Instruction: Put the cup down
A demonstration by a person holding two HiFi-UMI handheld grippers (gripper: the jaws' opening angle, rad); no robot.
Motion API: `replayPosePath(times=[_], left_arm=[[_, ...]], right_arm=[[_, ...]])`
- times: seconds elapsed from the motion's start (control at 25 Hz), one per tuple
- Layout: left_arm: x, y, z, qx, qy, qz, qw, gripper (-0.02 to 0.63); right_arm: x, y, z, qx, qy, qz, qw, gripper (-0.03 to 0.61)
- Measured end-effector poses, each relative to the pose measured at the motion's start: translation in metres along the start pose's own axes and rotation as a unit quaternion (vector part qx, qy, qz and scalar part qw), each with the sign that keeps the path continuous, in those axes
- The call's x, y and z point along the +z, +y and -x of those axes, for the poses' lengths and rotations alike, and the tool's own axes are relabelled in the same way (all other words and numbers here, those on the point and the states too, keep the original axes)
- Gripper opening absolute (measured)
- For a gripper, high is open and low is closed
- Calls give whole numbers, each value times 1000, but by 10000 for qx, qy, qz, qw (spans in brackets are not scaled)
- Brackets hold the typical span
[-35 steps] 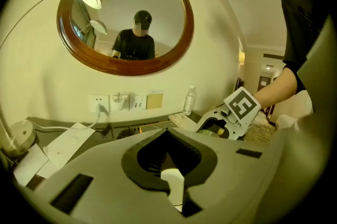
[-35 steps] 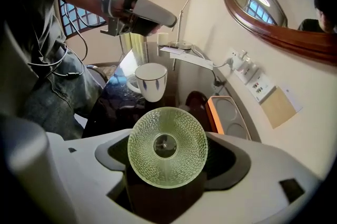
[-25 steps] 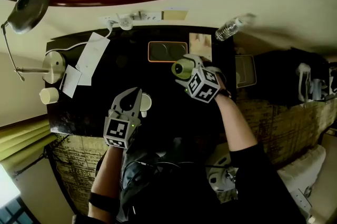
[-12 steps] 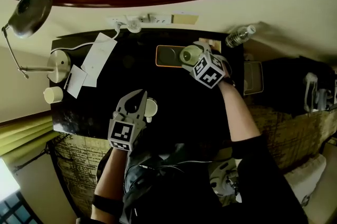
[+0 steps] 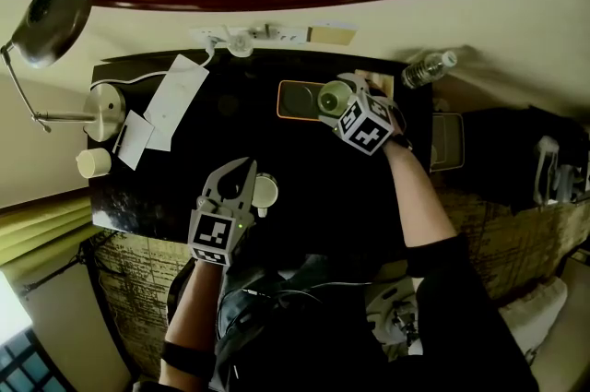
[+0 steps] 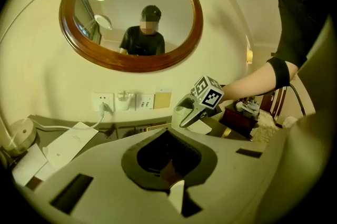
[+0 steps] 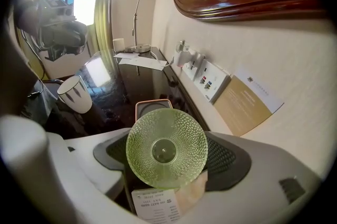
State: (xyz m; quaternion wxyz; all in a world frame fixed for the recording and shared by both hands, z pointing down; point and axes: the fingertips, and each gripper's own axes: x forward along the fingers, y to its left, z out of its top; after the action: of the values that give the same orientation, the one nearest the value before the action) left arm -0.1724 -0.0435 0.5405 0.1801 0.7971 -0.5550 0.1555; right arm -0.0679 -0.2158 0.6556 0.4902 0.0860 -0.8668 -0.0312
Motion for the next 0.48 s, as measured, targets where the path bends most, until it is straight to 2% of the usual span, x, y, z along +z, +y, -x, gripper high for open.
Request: replayPosePath(times=[0.2, 0.48], left_arm=[[-1, 4, 3, 45, -9, 42, 10000, -12], [-1, 11, 9, 105, -6, 71, 9999, -12]], right_arm=[[0, -3, -3, -153, -68, -58, 9998, 446], [-1, -2, 4, -183, -111, -212, 9995, 448]])
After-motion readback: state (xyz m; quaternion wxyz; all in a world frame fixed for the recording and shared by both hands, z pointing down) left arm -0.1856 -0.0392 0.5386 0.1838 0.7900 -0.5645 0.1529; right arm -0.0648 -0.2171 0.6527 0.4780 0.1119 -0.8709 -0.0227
